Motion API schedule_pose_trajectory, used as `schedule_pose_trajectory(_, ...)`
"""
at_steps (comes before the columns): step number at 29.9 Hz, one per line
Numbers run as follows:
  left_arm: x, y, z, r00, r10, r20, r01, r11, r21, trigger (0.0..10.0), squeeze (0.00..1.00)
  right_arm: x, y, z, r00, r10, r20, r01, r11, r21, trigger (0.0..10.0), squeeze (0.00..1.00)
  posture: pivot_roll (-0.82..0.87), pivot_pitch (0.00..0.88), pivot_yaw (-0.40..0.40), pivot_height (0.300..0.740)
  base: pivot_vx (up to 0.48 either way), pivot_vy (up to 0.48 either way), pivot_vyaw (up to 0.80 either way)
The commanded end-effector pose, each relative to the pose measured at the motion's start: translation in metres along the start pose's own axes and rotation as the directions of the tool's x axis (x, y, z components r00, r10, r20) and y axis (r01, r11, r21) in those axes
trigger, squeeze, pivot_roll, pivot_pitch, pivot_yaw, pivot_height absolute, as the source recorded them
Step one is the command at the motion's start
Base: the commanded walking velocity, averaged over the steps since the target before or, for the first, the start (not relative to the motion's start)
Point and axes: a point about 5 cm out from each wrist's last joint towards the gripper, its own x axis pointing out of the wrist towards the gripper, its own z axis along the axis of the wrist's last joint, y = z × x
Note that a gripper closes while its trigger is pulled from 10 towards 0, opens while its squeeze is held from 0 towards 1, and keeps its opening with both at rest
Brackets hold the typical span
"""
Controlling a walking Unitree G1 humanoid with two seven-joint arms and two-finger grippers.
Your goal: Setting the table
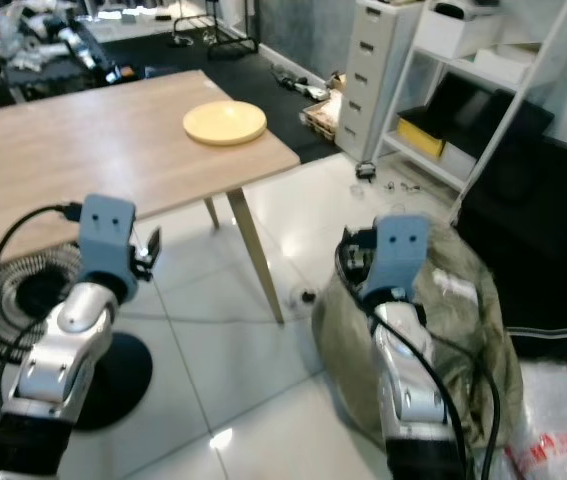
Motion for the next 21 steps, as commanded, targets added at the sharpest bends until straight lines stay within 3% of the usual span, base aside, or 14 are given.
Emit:
schedule_pose_trajectory(1, -0.001, 0.005, -0.007, 1.0, 0.009, -0.023, -0.009, 1.0, 0.002, 10.0, 0.0, 0.001, 0.005, -0.002, 1.0, 0.017, -0.004, -0.017, 1.0, 0.012, 10.0, 0.0, -0.01, 0.0, 0.103, 0.74, 0.424, 0.0, 0.0)
schedule_pose_trajectory(21, 0.001, 0.008, -0.008, 1.0, 0.022, -0.019, -0.022, 1.0, 0.003, 10.0, 0.0, 0.0, 0.015, 0.001, 0.999, 0.049, 0.024, -0.05, 0.998, 0.04, 10.0, 0.0, -0.02, 0.0, 0.102, 0.74, 0.47, 0.0, 0.0)
